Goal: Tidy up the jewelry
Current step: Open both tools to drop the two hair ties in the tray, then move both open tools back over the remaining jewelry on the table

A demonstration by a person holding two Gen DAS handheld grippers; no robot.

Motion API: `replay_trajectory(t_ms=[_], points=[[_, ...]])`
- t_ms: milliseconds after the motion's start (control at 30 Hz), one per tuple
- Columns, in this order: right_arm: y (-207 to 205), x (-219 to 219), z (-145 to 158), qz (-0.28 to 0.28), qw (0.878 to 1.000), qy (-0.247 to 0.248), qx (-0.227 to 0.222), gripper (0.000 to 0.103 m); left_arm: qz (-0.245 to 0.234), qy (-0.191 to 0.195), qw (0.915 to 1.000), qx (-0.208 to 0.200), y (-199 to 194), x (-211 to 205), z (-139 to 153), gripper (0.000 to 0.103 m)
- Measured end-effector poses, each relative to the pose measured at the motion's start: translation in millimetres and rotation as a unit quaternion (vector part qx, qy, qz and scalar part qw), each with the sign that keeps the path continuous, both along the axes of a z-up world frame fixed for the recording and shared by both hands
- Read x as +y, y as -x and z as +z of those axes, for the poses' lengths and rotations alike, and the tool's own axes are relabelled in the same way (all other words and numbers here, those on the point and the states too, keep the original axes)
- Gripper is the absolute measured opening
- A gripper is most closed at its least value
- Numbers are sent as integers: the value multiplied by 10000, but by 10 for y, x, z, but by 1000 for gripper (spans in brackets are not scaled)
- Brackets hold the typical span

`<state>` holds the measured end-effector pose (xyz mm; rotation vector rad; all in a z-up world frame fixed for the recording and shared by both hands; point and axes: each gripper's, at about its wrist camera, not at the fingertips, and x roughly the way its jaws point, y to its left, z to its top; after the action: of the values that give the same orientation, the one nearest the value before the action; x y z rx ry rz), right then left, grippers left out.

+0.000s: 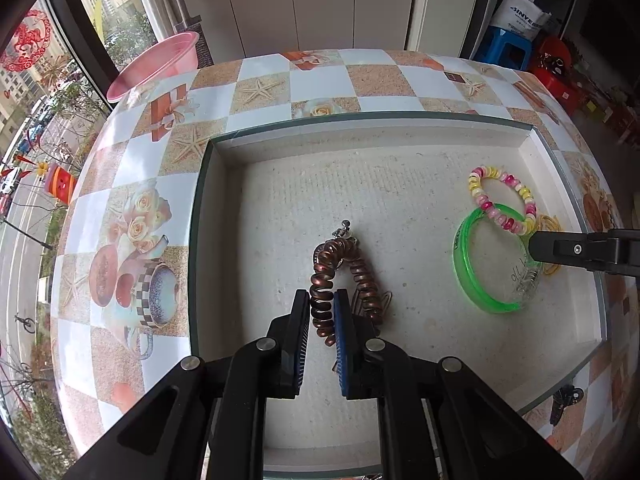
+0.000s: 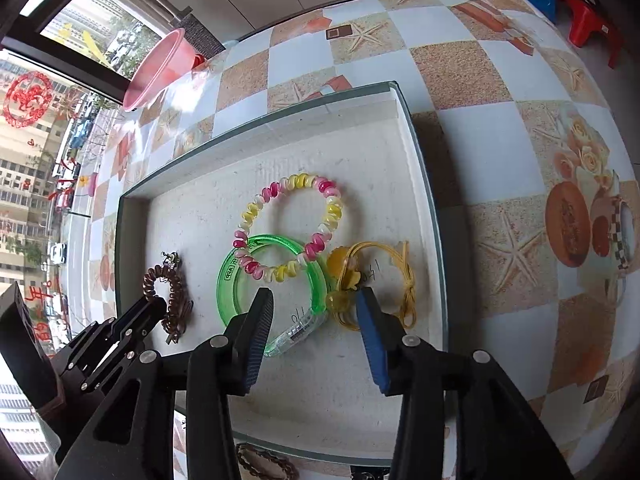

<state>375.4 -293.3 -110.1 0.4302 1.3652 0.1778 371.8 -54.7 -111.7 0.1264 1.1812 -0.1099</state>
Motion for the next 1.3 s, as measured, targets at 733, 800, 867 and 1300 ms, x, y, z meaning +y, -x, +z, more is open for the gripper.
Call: replay_trajectory(t_ms=[733,800,867,1300], points=[[470,-107,466,-435,9953,-719,-474,81,120,304,9995,-53,126,41,217,103],[560,-162,505,-513,9950,-716,-477,83,188,285,9989,-332,209,50,337,103],[649,-208,550,-590,9944,-709,-510,84,188,372,9986,-322,265,49,379,103],[1273,-280,640,-607,9956,-340,-629,87,44,318,9993,-191,880,153,464,103]])
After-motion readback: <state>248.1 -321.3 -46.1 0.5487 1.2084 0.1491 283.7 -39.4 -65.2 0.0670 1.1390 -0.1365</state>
